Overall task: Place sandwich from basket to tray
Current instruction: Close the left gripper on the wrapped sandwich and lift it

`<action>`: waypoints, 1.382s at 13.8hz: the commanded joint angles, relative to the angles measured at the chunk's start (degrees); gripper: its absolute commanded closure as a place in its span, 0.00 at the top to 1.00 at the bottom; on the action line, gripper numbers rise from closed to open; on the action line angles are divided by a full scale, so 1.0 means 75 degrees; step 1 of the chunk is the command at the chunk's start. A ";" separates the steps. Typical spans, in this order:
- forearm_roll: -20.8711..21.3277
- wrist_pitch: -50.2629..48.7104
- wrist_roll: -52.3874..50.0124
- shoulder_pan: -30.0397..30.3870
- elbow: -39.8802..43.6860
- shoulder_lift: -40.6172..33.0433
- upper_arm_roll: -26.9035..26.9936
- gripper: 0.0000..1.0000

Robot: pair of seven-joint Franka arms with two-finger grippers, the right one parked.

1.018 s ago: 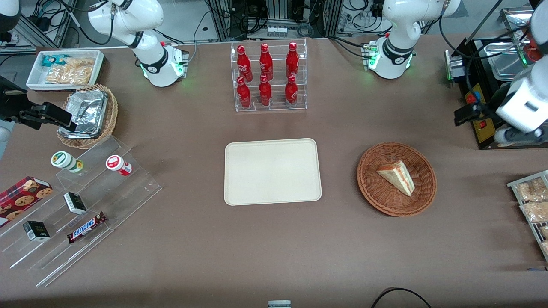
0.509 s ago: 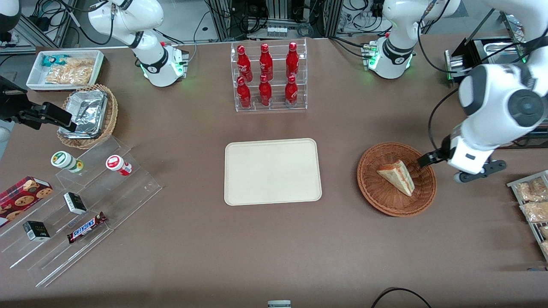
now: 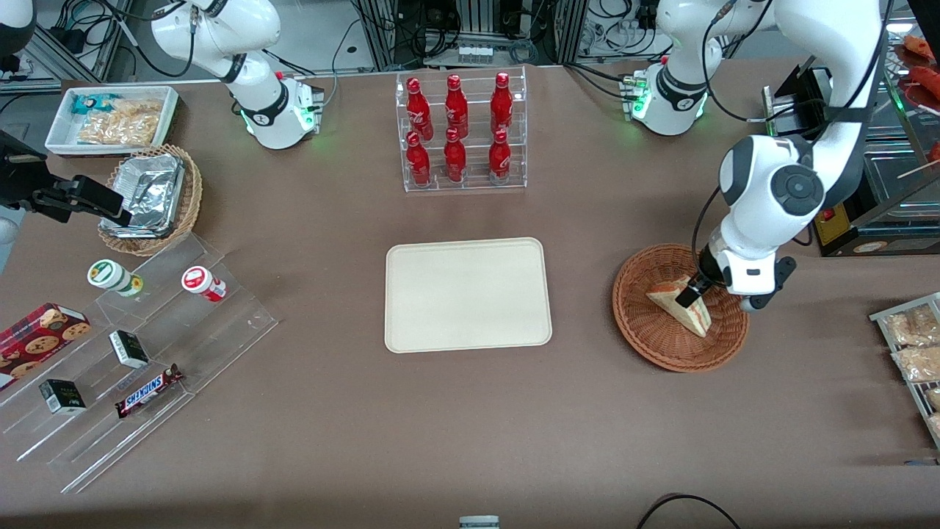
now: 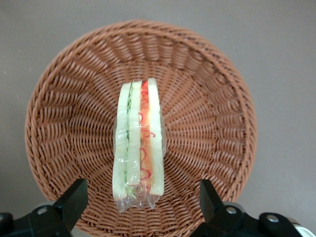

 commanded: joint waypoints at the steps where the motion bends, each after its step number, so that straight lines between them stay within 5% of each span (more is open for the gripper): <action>1: 0.0094 0.0131 -0.0487 0.0030 -0.0008 0.0243 -0.0034 1.00; 7: 0.0094 0.0294 -0.0488 0.0076 0.0050 0.0794 -0.0034 0.99; 8: 0.0071 0.0377 -0.0511 0.0077 0.0074 0.0841 -0.0034 0.75; 9: 0.0059 0.0354 -0.0499 0.0088 0.0167 0.0853 -0.0034 0.20; 10: 0.0059 0.0354 -0.0499 0.0111 0.0237 0.0877 -0.0034 0.09; 15: 0.0071 0.0063 -0.0429 0.0088 0.0577 0.0772 -0.0010 0.05; 19: 0.0094 -0.3024 -0.0406 -0.0040 0.2575 0.0549 -0.0068 0.05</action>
